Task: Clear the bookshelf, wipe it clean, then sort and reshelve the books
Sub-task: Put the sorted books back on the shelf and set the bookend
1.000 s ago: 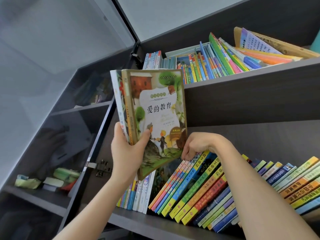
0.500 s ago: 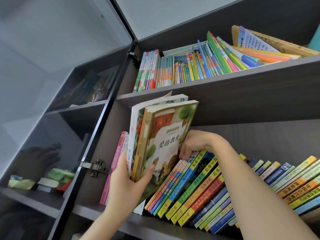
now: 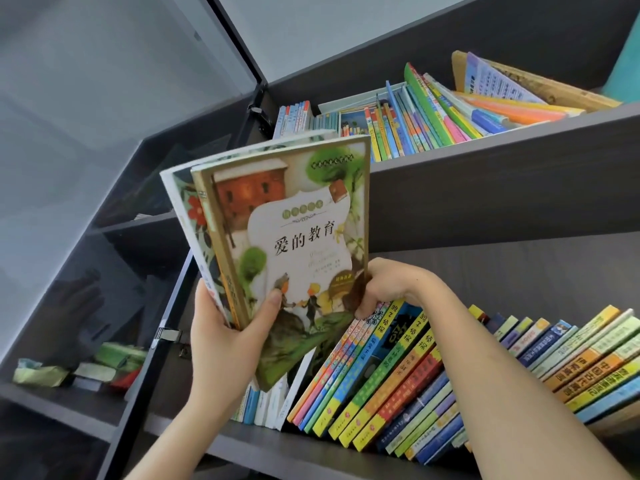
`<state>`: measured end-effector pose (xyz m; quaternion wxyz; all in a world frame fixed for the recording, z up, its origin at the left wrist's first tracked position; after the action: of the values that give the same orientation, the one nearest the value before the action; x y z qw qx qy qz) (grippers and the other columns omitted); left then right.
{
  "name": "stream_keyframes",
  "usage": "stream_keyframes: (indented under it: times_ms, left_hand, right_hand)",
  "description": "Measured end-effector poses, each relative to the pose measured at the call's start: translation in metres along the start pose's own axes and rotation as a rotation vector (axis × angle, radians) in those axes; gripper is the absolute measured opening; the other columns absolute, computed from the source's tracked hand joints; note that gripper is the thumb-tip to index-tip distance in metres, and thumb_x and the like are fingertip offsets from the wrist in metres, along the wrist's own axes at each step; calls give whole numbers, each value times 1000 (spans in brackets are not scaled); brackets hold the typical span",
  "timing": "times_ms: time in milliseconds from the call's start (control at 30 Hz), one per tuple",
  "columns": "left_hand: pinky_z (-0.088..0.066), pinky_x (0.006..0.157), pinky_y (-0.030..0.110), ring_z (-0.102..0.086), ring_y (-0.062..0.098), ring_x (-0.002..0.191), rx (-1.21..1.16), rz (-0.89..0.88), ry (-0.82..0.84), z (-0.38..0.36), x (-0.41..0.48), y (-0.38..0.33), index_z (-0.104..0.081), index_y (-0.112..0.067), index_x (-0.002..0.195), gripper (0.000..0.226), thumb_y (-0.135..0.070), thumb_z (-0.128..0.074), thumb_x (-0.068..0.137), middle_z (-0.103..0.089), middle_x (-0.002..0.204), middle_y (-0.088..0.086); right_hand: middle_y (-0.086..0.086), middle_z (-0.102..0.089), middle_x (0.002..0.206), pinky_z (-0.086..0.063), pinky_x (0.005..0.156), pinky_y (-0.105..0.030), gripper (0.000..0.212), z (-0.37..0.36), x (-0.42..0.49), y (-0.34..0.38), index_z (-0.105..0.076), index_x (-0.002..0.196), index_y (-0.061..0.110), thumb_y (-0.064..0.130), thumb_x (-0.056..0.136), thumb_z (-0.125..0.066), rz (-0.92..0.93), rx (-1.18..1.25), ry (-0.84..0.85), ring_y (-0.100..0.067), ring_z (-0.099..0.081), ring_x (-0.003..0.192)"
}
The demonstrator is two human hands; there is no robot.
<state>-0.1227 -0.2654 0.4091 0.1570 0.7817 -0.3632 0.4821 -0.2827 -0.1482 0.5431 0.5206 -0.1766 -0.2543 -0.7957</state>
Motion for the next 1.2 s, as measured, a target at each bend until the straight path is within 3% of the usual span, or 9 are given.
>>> stream_keyframes:
  times_ms: [200, 433, 600, 767, 900, 1000, 1033, 1133, 1200]
  left_hand:
    - [-58, 72, 22, -65, -2, 94, 7, 6, 96, -17, 5, 13, -51, -34, 102, 40, -20, -74, 73, -66, 97, -26]
    - [-58, 78, 36, -67, 9, 101, -46, 91, 123, -17, 17, 27, -53, -29, 113, 47, -25, -73, 71, -68, 107, -14]
    - [-55, 84, 51, -68, 19, 102, -100, 217, 164, -12, 27, 45, -54, -22, 118, 49, -21, -73, 73, -70, 110, -3]
    - [-58, 77, 38, -69, 10, 95, -47, 171, 135, -6, 31, 46, -56, -23, 113, 39, -14, -73, 79, -71, 104, -9]
    - [-55, 69, 28, -66, -1, 80, 41, 78, -88, -1, 28, 33, -54, -30, 93, 28, -17, -75, 80, -68, 89, -17]
    - [-54, 72, 32, -67, 4, 83, -32, 83, -236, 11, 33, 28, -53, -33, 91, 30, -18, -76, 80, -68, 91, -12]
    - [-55, 74, 34, -68, 7, 86, -77, 84, -258, 17, 36, 27, -54, -32, 92, 29, -17, -76, 80, -69, 93, -10]
    - [-57, 77, 38, -70, 16, 94, -175, 78, -241, 29, 45, 22, -56, -18, 112, 34, -14, -73, 82, -72, 103, -5]
    - [-59, 72, 34, -71, 18, 94, -243, 81, -202, 31, 48, 18, -52, -8, 121, 41, -11, -70, 83, -72, 106, -2]
  right_hand:
    - [-3, -68, 111, -51, 80, -25, 50, 2, 3, -2, -62, 116, 9, -9, 71, -75, 66, 112, -16, -21, -61, 104]
    - [-3, -61, 127, -38, 101, -31, 39, 3, 13, -7, -59, 126, 11, 3, 88, -63, -37, 58, 152, -20, -54, 114]
    - [-13, -67, 100, -49, 89, -37, 35, 5, 34, -17, -62, 114, 0, 17, 85, -68, -303, 86, 321, -25, -63, 83]
    - [-10, -53, 136, -43, 102, -39, 53, -8, 56, 0, -45, 137, 12, 10, 88, -65, -129, -16, 297, -27, -54, 117]
    - [-3, -29, 156, -26, 115, -42, 103, -10, 72, -2, -13, 154, 25, 48, 75, -75, -60, -2, 216, -21, -30, 142]
    - [-2, -21, 159, -20, 117, -39, 88, -14, 68, 0, -13, 154, 24, 64, 86, -51, -37, -31, 211, -22, -24, 144]
    - [-5, -19, 159, -17, 118, -39, 83, -15, 67, 1, -16, 154, 22, 66, 89, -42, -41, 161, 217, -24, -21, 145]
    - [-15, -8, 160, -15, 116, -47, 85, -10, 81, -7, -20, 152, 14, 71, 89, -34, -214, 1190, 206, -30, -5, 148]
    - [-15, -8, 160, -21, 111, -47, 85, -13, 82, -6, -17, 153, 14, 71, 90, -30, -211, 1452, 243, -32, -4, 148]
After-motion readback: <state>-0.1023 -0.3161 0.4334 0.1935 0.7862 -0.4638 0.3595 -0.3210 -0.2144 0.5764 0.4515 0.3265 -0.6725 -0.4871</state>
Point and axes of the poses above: each hand's wrist, its own x-axis towards the middle knuckle, its own z-axis out of the back of the hand, y = z × x, the point moved 3 cm from there along x, towards the middle knuckle
